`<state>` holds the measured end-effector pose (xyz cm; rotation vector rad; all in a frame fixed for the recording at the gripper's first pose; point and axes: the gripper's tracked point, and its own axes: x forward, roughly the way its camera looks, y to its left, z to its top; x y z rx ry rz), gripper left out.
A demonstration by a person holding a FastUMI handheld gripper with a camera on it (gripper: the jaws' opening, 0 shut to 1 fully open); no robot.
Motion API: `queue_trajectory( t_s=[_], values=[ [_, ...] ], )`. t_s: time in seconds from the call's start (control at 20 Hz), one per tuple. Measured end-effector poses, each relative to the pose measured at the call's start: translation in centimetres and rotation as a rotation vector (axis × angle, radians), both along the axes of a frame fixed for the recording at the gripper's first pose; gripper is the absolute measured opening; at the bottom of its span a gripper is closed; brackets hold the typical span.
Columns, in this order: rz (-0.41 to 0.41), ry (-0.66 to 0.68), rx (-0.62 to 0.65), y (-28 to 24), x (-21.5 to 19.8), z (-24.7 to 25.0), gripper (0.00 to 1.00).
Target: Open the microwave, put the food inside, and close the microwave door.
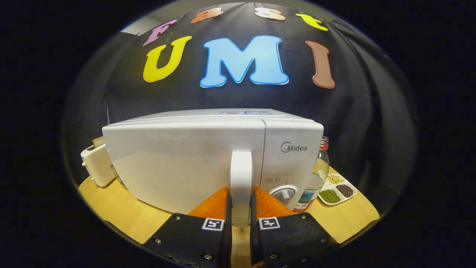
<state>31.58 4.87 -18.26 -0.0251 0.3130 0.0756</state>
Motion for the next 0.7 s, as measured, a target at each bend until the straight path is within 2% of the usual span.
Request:
queue_trajectory(
  t_s=[0.05, 0.1, 0.15, 0.2, 0.25, 0.35, 0.5, 0.7],
  values=[
    [-0.005, 0.005, 0.012, 0.1, 0.2, 0.1, 0.20],
    [0.002, 0.008, 0.009, 0.0, 0.0, 0.1, 0.09],
    [0.007, 0.006, 0.003, 0.1, 0.0, 0.0, 0.09],
    [0.001, 0.007, 0.004, 0.2, -0.2, 0.0, 0.04],
    [-0.010, 0.009, 0.000, 0.0, -0.1, 0.0, 0.02],
    [-0.027, 0.025, 0.018, 0.2, -0.8, -0.1, 0.02],
    [-0.006, -0.018, -0.037, 0.8, -4.4, 0.3, 0.02],
    [-0.007, 0.034, -0.006, 1.9, -8.1, 0.1, 0.02]
  ],
)
